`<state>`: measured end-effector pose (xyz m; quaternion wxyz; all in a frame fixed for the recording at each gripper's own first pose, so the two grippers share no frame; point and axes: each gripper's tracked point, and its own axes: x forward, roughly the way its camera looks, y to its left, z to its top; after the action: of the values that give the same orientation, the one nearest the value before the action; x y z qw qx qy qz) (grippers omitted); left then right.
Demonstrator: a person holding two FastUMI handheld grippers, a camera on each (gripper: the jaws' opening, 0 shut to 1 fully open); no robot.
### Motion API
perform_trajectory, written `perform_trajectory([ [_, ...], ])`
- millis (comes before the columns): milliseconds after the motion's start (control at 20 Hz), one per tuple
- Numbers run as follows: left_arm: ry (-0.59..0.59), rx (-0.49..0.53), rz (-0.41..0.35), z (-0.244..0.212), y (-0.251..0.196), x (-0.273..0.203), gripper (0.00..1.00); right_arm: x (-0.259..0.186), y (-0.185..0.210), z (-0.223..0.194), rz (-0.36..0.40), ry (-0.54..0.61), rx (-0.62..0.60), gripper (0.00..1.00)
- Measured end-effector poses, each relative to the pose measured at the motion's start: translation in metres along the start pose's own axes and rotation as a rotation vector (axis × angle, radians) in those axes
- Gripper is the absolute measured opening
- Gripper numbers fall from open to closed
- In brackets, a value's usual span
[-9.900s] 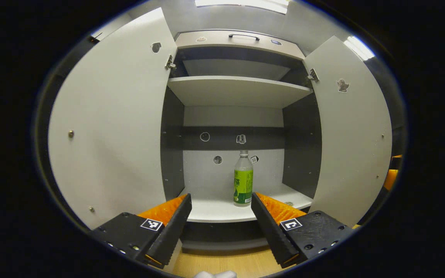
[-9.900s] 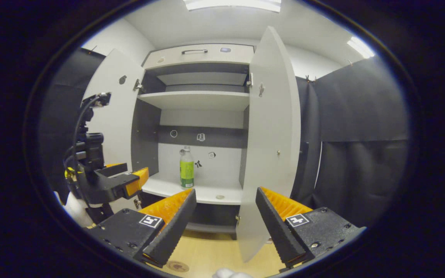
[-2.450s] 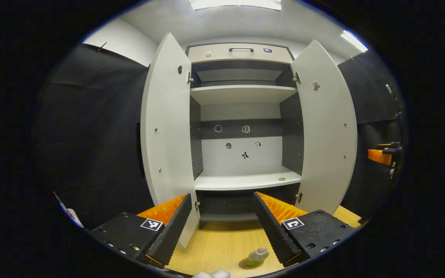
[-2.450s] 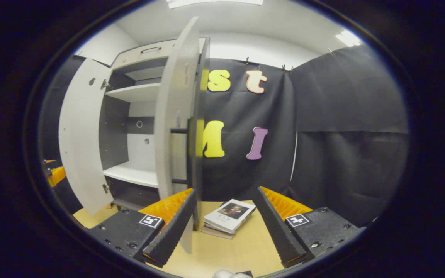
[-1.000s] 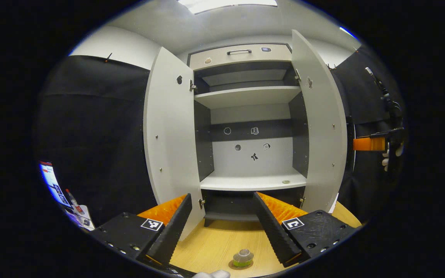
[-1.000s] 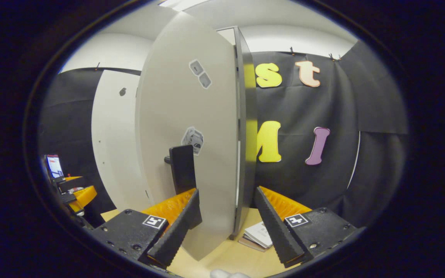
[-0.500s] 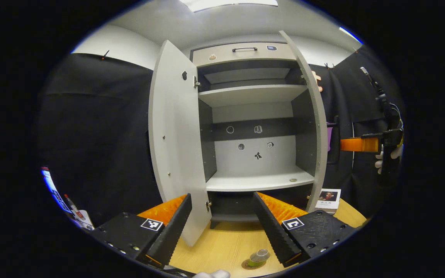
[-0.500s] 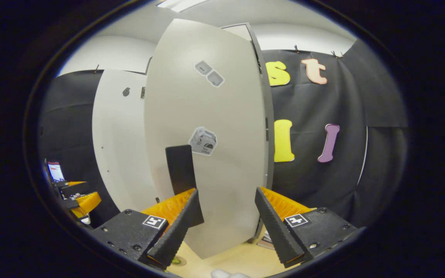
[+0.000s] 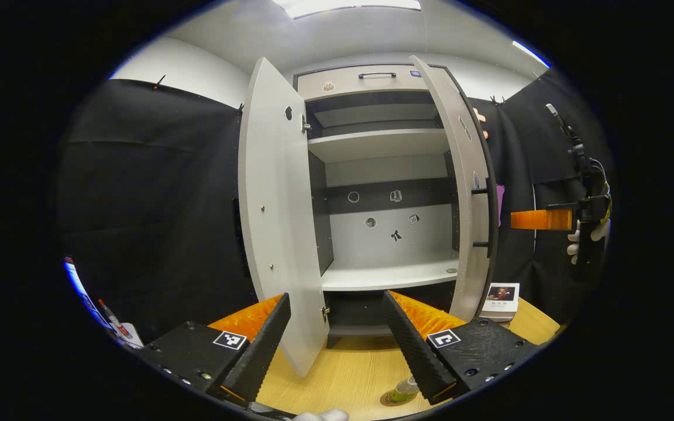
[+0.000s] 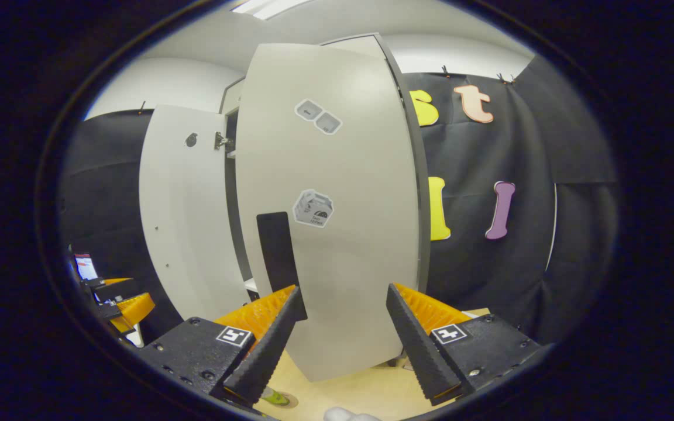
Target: Grasp the bottle in the cabinet with the left hand and place it on the coaster, then close the right door with the right hand and the left door with the left hand.
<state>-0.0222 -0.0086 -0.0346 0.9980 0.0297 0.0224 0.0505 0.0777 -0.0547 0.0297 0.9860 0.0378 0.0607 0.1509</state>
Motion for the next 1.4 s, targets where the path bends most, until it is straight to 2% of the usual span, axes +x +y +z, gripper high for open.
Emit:
perform_trajectory([
  [350,-0.006,0.002,-0.032,-0.002,0.011,0.009,0.96,-0.029,0.007,0.001,-0.093,-0.060,-0.076,0.97],
  [450,-0.015,0.007,-0.029,-0.003,0.023,0.012,0.96,-0.036,0.009,-0.007,-0.130,-0.053,-0.104,0.98],
  [600,-0.016,0.008,-0.012,-0.006,0.047,0.016,0.96,-0.044,0.019,-0.024,-0.146,-0.026,-0.116,0.98],
  [950,-0.048,0.033,0.099,-0.006,0.140,0.035,0.95,-0.065,0.036,-0.051,-0.207,0.026,-0.086,0.98],
  [1000,-0.044,0.031,0.123,-0.009,0.154,0.039,0.96,-0.071,0.038,-0.051,-0.226,0.019,-0.084,0.94],
  [1050,-0.044,0.029,0.140,-0.010,0.166,0.043,0.96,-0.074,0.041,-0.051,-0.230,0.012,-0.082,0.98],
  [1300,-0.070,0.045,0.191,-0.008,0.211,0.071,0.96,-0.087,0.046,-0.063,-0.253,0.051,-0.090,0.98],
  [1350,-0.078,0.049,0.193,-0.006,0.216,0.079,0.96,-0.088,0.046,-0.063,-0.260,0.050,-0.091,0.95],
  [1400,-0.072,0.054,0.201,-0.007,0.222,0.085,0.96,-0.090,0.044,-0.061,-0.268,0.049,-0.092,0.98],
])
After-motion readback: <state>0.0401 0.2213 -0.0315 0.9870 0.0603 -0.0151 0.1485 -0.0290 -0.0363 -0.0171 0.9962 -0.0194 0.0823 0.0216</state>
